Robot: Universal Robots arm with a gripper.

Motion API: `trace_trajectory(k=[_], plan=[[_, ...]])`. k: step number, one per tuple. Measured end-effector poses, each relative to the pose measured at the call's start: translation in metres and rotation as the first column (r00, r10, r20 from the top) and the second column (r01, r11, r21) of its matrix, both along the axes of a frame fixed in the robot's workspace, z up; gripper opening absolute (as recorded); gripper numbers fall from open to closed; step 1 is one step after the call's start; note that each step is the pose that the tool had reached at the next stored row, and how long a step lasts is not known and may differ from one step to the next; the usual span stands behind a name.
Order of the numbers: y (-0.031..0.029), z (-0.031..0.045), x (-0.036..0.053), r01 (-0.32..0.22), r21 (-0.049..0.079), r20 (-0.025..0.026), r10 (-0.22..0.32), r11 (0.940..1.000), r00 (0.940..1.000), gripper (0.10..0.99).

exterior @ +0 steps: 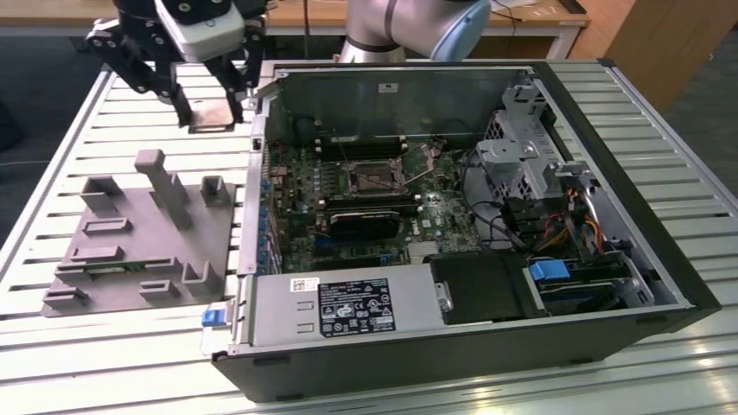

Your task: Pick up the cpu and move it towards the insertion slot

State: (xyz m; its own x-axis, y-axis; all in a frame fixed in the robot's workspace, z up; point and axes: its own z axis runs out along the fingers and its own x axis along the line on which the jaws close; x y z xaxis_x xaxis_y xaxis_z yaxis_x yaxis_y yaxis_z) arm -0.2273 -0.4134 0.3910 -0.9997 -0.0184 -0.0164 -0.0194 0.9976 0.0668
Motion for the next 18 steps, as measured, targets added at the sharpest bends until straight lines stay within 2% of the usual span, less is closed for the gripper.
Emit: trace_trajectory(k=[12,18], plan=[[0.0,0.0,0.048,0.0,0.0,0.0,0.0,1.0,1.0,0.537],[0.0001,0.0,0.0687,0.0,0.0,0.0,0.0,1.0,1.0,0.537]])
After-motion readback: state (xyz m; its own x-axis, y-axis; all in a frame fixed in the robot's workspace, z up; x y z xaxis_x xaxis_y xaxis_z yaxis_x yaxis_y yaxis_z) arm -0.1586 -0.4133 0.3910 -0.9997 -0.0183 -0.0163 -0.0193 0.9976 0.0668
